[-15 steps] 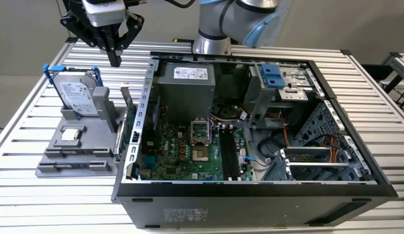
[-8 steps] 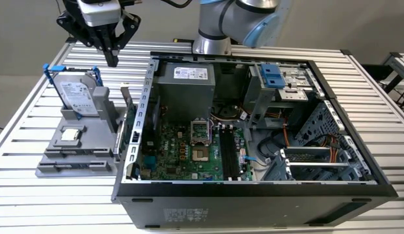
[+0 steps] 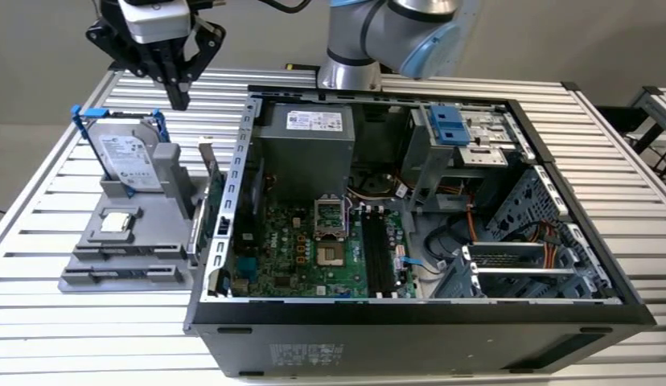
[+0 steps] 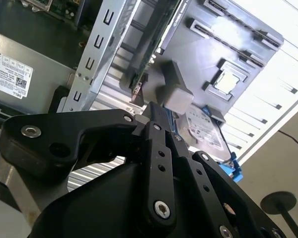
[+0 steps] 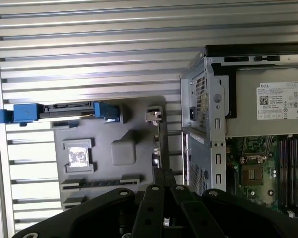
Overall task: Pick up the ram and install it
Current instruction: 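Reach for the ram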
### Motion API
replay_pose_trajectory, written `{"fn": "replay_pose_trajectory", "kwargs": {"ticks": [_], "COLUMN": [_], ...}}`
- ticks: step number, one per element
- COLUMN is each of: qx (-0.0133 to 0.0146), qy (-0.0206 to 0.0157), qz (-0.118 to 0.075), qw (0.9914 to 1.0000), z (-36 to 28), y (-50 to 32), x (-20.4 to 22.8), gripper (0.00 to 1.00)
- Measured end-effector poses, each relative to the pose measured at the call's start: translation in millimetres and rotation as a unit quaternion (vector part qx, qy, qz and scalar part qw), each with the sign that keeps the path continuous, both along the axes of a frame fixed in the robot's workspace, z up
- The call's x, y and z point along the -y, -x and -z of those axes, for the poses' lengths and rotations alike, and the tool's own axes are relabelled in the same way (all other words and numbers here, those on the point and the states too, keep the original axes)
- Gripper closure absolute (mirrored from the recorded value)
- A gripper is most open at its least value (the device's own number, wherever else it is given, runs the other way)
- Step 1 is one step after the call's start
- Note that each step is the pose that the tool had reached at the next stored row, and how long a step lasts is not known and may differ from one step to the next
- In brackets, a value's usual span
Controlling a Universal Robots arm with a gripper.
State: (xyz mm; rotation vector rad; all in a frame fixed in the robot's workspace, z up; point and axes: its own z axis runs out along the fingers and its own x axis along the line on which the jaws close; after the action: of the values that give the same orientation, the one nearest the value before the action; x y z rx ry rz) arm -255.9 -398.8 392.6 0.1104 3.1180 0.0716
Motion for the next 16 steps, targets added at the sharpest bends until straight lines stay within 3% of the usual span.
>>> {"fn": "replay_pose_trajectory", "kwargs": {"ticks": [16], "qx": [0.0000], "qy": [0.0000], "qz": [0.000], "qw": [1.00000], "z": [0.0], "y": [13.0], "x": [0.0], "gripper": [1.00]}}
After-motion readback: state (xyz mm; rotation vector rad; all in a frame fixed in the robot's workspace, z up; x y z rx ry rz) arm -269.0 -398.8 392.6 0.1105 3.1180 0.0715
